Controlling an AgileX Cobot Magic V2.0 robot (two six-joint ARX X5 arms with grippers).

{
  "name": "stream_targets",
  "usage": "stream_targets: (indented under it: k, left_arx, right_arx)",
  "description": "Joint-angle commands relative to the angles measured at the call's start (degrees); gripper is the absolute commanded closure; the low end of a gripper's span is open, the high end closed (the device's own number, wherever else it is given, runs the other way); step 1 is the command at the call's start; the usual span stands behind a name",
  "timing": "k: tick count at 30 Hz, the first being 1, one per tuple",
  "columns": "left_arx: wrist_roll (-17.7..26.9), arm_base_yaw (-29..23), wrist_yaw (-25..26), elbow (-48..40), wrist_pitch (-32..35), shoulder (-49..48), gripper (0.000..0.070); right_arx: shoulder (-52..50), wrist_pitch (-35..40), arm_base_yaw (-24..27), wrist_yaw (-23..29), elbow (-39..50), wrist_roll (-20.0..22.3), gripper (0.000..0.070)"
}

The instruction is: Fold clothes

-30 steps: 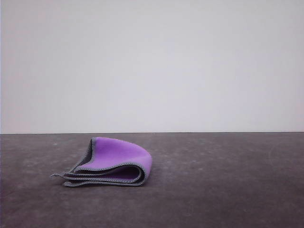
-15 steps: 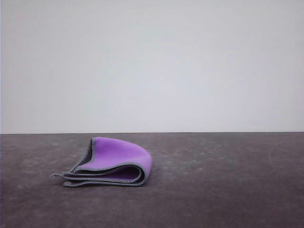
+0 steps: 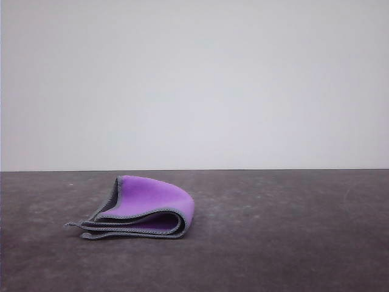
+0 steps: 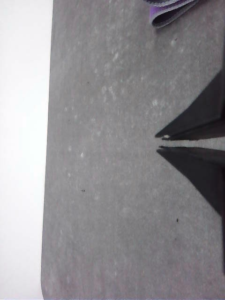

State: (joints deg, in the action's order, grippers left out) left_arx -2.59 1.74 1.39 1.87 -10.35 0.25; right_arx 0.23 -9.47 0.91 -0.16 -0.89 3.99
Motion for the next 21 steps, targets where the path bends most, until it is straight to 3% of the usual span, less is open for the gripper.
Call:
stream_targets:
  k: [1,21]
  left_arx:
    - [-0.04,-0.06,-0.07,-1.14,-0.31,-0.09,0.0684]
    - [-0.04,-0.05,-0.07,-1.11,-0.33,-0.07,0.0685]
  right_arx:
    - [-0.02,0.63,0.13,0.20,0.22,-0.96,0.0690]
    - [-0.02,0.63,0.09,0.22,0.20,-0.96,0.0690]
